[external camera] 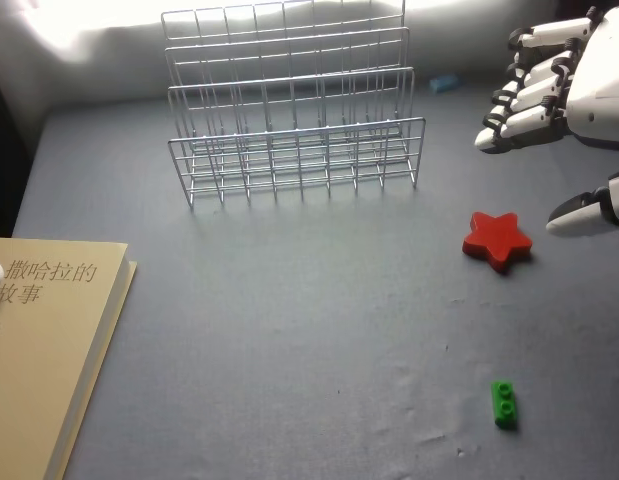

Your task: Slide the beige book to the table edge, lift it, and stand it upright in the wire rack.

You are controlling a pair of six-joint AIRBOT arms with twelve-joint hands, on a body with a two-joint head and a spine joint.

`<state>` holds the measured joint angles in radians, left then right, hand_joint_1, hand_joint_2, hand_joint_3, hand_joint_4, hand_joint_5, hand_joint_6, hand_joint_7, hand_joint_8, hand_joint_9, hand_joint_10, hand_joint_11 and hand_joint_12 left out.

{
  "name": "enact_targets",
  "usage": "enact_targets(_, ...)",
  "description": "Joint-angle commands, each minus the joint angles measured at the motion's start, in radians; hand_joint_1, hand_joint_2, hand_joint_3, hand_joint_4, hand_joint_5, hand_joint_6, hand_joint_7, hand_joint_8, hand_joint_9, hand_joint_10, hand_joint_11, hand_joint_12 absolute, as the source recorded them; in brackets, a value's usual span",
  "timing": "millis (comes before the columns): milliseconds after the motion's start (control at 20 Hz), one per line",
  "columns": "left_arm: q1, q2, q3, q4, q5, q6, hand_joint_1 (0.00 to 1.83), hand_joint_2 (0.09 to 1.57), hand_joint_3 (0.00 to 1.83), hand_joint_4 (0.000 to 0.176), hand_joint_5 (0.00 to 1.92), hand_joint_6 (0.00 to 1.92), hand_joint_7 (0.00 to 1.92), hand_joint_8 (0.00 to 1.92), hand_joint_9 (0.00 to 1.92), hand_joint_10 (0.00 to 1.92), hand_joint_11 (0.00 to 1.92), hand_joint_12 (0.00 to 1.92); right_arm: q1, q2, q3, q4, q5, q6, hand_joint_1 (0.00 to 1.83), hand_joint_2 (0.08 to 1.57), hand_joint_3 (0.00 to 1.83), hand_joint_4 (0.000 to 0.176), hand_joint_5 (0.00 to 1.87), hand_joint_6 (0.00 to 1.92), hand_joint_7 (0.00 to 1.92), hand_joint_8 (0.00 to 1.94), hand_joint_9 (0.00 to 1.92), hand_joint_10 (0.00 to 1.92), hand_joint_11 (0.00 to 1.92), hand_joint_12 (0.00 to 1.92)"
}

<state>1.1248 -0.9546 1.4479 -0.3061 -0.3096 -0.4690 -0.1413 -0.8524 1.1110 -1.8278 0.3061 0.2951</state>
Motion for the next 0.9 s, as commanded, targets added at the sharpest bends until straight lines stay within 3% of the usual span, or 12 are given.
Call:
enact_targets(0, -0.007, 0.012, 0.004, -0.016, -0.078, -0.007, 0.55, 1.05, 0.0, 0.0, 0.22, 0.0, 0.25, 0.0, 0.27, 0.0, 0.0, 0.88, 0.008, 0.008, 0.002, 0.029, -0.022, 0.002, 0.28, 1.15, 0.0, 0.0, 0.44, 0.01, 0.47, 0.0, 0.46, 0.01, 0.0, 1.07)
enact_targets(550, -0.009, 0.012, 0.008, -0.016, -0.078, -0.006, 0.73, 1.06, 0.0, 0.0, 0.33, 0.02, 0.33, 0.01, 0.34, 0.02, 0.0, 1.03, 0.009, 0.012, 0.002, 0.029, -0.018, 0.015, 0.26, 1.16, 0.0, 0.0, 0.48, 0.01, 0.5, 0.01, 0.48, 0.01, 0.0, 1.08)
enact_targets(750, -0.01, 0.012, 0.007, -0.016, -0.078, -0.005, 0.95, 1.08, 0.01, 0.0, 0.45, 0.01, 0.45, 0.01, 0.49, 0.04, 0.16, 1.12, 0.009, 0.012, 0.003, 0.029, -0.02, 0.018, 0.26, 1.16, 0.0, 0.0, 0.47, 0.0, 0.48, 0.0, 0.46, 0.0, 0.0, 1.04)
enact_targets(850, -0.011, 0.012, 0.008, -0.016, -0.078, -0.004, 1.19, 1.09, 0.01, 0.0, 0.49, 0.01, 0.5, 0.02, 0.58, 0.05, 0.26, 1.12, 0.01, 0.012, 0.003, 0.029, -0.02, 0.019, 0.29, 1.15, 0.0, 0.0, 0.45, 0.0, 0.47, 0.0, 0.46, 0.0, 0.0, 1.05)
